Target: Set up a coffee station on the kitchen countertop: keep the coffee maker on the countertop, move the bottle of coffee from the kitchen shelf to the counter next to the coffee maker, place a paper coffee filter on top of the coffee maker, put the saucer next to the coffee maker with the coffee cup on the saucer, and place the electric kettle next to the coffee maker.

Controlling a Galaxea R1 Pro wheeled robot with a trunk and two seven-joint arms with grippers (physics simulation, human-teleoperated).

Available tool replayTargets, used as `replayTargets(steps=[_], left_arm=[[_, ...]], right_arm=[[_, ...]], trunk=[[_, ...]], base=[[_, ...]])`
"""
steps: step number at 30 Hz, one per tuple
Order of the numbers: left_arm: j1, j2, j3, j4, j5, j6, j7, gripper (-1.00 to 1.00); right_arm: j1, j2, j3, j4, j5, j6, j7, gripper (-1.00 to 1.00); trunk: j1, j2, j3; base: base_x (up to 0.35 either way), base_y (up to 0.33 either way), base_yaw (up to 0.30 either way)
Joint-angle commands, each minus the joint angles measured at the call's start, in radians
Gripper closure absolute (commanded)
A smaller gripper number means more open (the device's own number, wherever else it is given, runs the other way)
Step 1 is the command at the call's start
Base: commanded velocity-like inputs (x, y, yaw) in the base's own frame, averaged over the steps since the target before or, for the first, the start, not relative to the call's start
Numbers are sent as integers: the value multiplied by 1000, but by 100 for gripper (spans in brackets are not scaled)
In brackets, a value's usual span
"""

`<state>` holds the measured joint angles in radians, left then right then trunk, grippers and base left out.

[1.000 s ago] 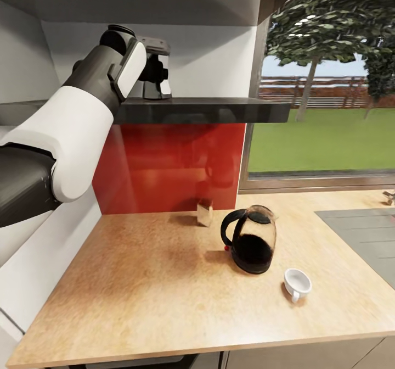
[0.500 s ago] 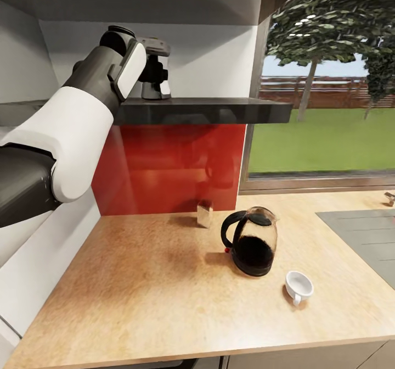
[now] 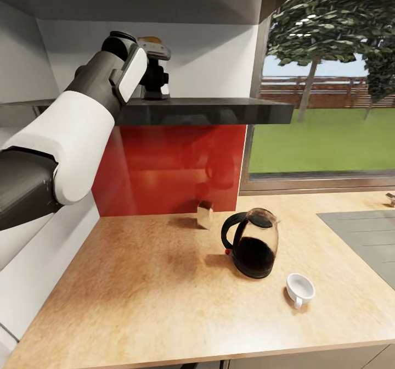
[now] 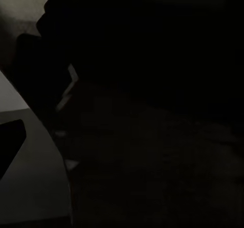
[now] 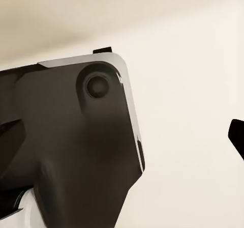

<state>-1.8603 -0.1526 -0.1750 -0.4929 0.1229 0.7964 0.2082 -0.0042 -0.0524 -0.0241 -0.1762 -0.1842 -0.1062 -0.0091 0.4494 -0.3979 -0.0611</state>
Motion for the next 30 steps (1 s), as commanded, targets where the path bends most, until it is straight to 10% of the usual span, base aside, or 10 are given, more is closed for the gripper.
replayTargets(steps=[1,8,9,30], left_arm=[[-1,0,-6,0,11,3,8,-100],[0,-1,-6,0,10,5,7,-100],[0,-1,-6,0,10,5,7,100],[1,1,-6,-1,11,6,5,100]], right_arm=[[0,0,-2,0,-4,-3,0,-100],[-1,0,-2,0,-4,-3,0,-100],[-1,0,-2,0,-4,-3,0,-100],[-1,0,-2,-1,-4,-3,0,-100]], trunk=[[1,-2,-2],[1,-2,-2],[1,-2,-2],[1,-2,-2]], base=[[0,0,0],[0,0,0],[0,0,0],[0,0,0]])
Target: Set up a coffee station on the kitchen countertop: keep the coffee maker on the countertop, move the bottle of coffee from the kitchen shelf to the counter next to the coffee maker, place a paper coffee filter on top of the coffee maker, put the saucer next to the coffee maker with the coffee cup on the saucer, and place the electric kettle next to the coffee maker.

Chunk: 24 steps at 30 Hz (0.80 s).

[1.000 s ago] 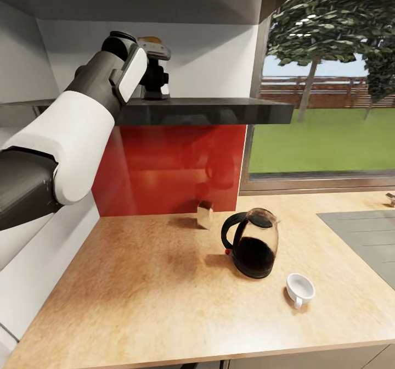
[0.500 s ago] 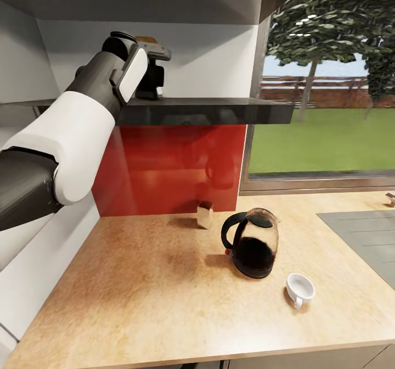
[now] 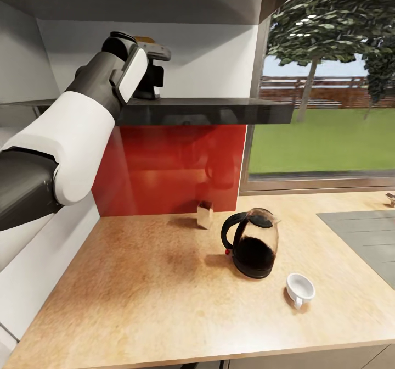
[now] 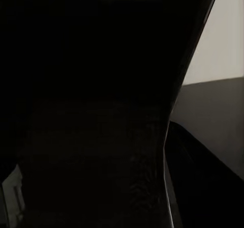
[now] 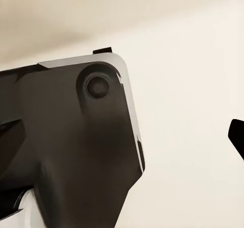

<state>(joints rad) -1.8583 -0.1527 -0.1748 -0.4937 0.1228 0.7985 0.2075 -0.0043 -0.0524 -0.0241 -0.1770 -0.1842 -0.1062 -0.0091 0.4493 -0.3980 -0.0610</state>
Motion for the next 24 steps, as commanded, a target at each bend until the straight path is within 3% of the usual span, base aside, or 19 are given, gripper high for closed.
replayTargets(steps=[1,12,16,24], left_arm=[[-1,1,-6,0,11,4,6,100],[-1,1,-5,0,12,7,-32,100],[-1,2,-5,0,11,6,-66,100],[-1,3,-6,0,11,7,-80,100]], right_arm=[[0,0,-2,0,-4,-3,0,-100],[-1,0,-6,-1,-6,0,3,-100],[-1,1,-6,-3,-6,0,3,-100],[-1,0,-6,-4,-6,0,3,-100]], trunk=[[1,-2,-2],[1,-2,-2],[1,-2,-2],[1,-2,-2]], base=[[0,0,0],[0,0,-13],[0,0,-190],[0,0,-255]])
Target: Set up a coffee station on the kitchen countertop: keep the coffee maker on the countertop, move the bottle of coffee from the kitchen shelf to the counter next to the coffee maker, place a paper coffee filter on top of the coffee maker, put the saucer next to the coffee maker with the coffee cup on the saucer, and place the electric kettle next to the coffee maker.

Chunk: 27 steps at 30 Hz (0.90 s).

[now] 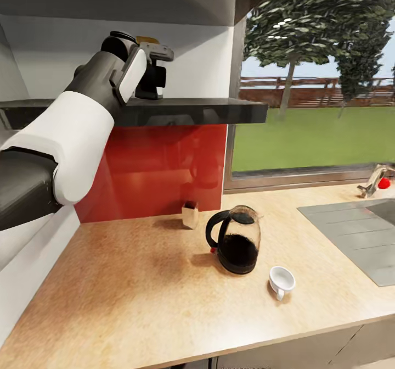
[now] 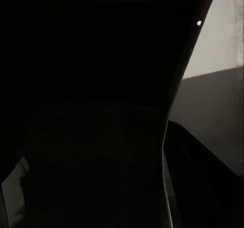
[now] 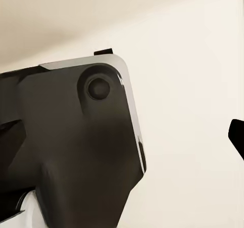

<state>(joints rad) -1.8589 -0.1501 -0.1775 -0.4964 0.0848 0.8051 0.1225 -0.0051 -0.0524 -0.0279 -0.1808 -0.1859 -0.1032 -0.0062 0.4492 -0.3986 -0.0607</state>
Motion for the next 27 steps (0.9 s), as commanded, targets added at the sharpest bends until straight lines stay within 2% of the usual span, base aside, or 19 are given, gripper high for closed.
replayTargets(steps=[1,27], left_arm=[[0,0,-4,3,49,0,5,100],[0,0,0,3,50,0,7,100]], right_arm=[[-1,0,-2,0,-4,-3,0,-100],[-1,0,1,0,-4,-3,2,-100]], trunk=[[1,-1,-3],[1,-1,-3]], base=[[0,0,-263],[0,0,-264]])
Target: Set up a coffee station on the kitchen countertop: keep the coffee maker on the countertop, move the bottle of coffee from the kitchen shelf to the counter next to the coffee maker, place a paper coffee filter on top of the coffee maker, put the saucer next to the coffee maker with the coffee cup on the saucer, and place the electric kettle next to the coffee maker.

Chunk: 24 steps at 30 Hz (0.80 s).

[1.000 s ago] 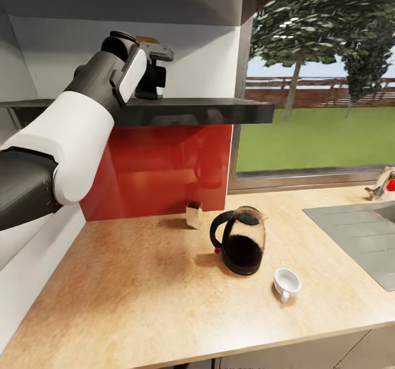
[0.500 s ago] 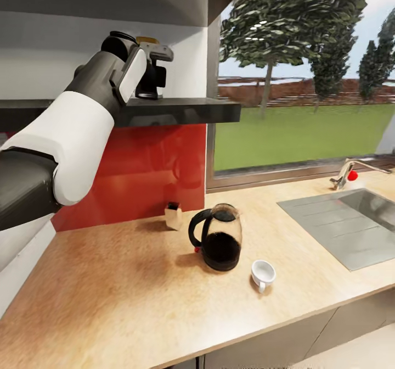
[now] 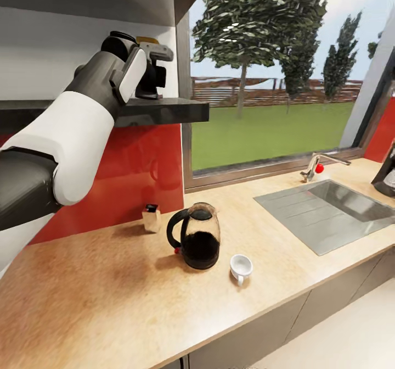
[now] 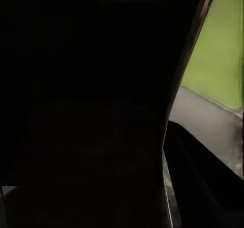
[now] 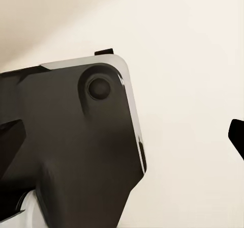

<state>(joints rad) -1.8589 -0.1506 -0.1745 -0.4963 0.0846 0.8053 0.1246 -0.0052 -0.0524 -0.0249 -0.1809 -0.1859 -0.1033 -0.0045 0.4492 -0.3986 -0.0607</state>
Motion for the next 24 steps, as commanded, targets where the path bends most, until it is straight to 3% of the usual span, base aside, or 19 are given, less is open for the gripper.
replayTargets(steps=[1,8,24], left_arm=[[0,0,-3,2,50,0,5,100],[0,0,-4,2,50,-1,4,100],[0,0,-6,2,49,-4,5,100]], right_arm=[[-1,0,-2,0,-4,-3,0,-100],[0,0,-1,0,-4,-3,0,-100],[-1,1,-1,0,-4,-4,0,-100]], trunk=[[1,-1,-3],[1,-1,-3],[1,-1,-3]], base=[[0,0,-263],[61,-28,-264],[258,-142,-264]])
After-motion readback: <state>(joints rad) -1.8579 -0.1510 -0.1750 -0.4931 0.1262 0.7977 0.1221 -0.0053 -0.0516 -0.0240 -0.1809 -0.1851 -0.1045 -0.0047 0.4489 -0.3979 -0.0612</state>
